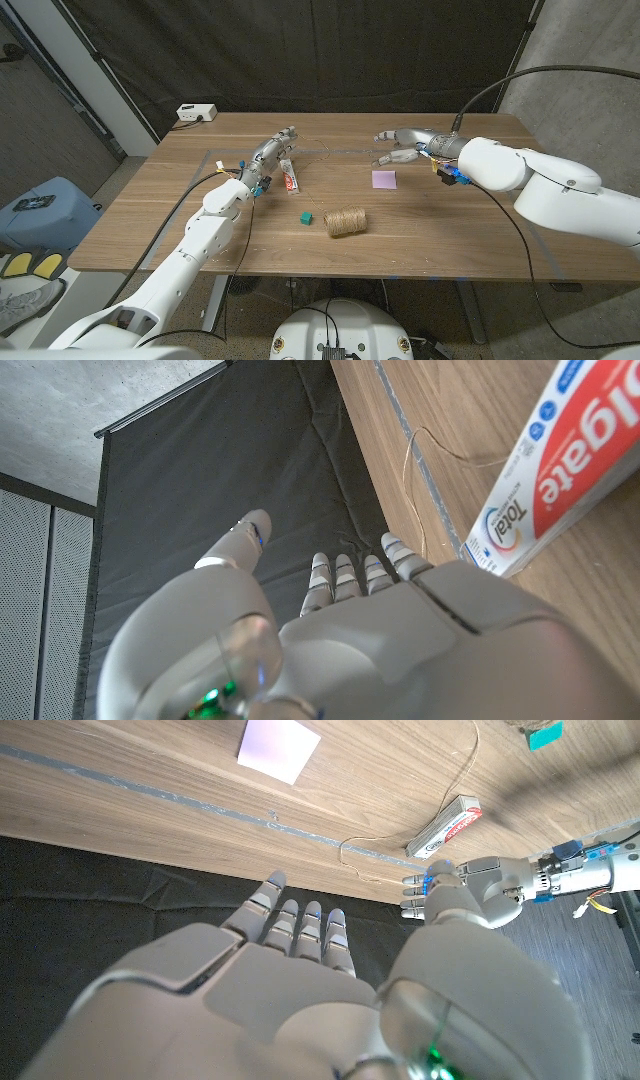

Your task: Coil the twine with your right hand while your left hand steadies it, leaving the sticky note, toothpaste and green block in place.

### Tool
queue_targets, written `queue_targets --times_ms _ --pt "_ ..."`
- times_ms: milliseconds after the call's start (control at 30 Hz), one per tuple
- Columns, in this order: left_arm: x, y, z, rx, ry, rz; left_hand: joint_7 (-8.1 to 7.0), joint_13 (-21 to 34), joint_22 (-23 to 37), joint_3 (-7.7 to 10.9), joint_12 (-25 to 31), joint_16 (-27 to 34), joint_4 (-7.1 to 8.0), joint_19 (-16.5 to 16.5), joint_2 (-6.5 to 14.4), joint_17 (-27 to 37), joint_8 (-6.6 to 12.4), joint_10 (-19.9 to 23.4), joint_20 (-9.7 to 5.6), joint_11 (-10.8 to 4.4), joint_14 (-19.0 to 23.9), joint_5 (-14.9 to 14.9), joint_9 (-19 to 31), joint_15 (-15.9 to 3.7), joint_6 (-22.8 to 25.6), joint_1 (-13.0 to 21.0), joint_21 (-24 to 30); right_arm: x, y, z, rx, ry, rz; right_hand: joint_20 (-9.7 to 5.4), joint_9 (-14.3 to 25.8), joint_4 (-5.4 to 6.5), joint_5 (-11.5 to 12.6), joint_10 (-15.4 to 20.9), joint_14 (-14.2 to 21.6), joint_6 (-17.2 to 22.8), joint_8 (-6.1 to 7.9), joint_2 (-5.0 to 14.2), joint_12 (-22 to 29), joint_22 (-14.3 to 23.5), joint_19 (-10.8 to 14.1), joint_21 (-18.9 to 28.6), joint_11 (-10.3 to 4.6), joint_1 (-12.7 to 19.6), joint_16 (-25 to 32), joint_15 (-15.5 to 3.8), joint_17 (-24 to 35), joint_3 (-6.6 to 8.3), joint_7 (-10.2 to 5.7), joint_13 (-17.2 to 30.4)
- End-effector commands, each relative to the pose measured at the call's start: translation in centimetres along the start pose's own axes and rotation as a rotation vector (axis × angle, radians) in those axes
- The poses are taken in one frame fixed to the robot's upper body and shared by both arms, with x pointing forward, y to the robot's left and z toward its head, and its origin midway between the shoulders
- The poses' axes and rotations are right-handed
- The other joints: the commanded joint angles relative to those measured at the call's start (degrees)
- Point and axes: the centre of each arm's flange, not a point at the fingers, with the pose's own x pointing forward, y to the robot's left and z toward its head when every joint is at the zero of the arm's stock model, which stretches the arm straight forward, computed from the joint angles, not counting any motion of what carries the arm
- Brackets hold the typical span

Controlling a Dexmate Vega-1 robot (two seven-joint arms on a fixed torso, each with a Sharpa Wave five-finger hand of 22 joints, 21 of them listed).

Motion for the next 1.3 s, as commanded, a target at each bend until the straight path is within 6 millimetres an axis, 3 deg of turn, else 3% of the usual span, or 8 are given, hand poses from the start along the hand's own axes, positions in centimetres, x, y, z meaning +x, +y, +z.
queue_targets --times_ms 33,400,900,1200,1300 --pt "0.1 -0.2 0.0 0.007 0.004 -0.003 -0.22 0.24 0.14 0.06 0.00 0.17 -0.02 0.05 0.03 0.19 0.22 0.24 0.13 0.12 -0.20 0.47 0.18 0.34 0.15 0.81 0.11 -0.5 0.2 0.8 -0.046 0.000 0.054 -0.28 0.17 -0.02 0.42 0.57 0.21 -0.08 0.48 -0.28 0.27 0.20 0.19 0.38 -0.47 0.98 -0.02 0.33 0.05 0.38 0.40 0.20" --pt "-0.1 -0.3 -0.2 0.007 0.006 0.007 -0.19 0.24 0.15 0.04 0.03 0.17 0.00 0.11 0.11 0.19 0.21 0.28 0.15 0.06 -0.21 0.68 0.19 0.30 0.17 1.33 0.16 -0.3 1.0 1.8 -0.096 -0.005 0.110 -0.11 0.23 0.07 0.80 2.43 1.12 0.88 1.02 -1.38 0.83 0.20 0.14 0.35 -1.48 3.83 0.29 0.09 0.05 0.94 -0.35 0.19" --pt "0.0 -0.2 -0.5 -0.006 0.004 0.006 -0.11 0.24 0.15 -0.04 0.03 0.16 0.02 0.11 0.10 0.19 0.19 0.25 0.19 0.15 -0.22 0.85 0.19 0.29 0.15 1.81 0.17 -0.1 1.8 3.3 -0.140 -0.009 0.145 0.19 0.27 0.26 1.03 4.89 3.64 2.43 1.53 -2.85 1.44 0.22 1.40 0.70 -1.66 6.85 1.02 -0.73 0.02 1.41 -0.54 0.22" --pt "0.1 -0.1 -0.6 -0.009 0.007 0.005 -0.09 0.25 0.15 -0.12 0.06 0.18 0.04 0.14 0.07 0.19 0.19 0.29 0.21 0.03 -0.18 0.96 0.19 0.36 0.19 2.11 0.19 -0.2 2.2 4.2 -0.162 -0.026 0.169 0.45 0.30 0.14 0.78 5.21 3.97 2.76 1.62 -3.08 1.42 0.23 1.58 0.66 -1.18 8.88 1.00 -0.56 0.06 2.12 0.67 0.35" --pt "0.1 -0.1 -0.7 -0.009 0.006 0.003 -0.04 0.25 0.15 -0.15 0.07 0.17 0.05 0.13 0.06 0.19 0.19 0.30 0.17 0.02 -0.19 0.99 0.19 0.37 0.21 2.19 0.19 -0.2 2.4 4.4 -0.166 -0.030 0.176 0.58 0.35 0.14 0.41 5.81 4.22 2.73 1.57 -3.45 1.63 0.25 1.59 0.61 -0.34 10.15 0.99 -0.44 0.10 2.56 1.81 0.56"
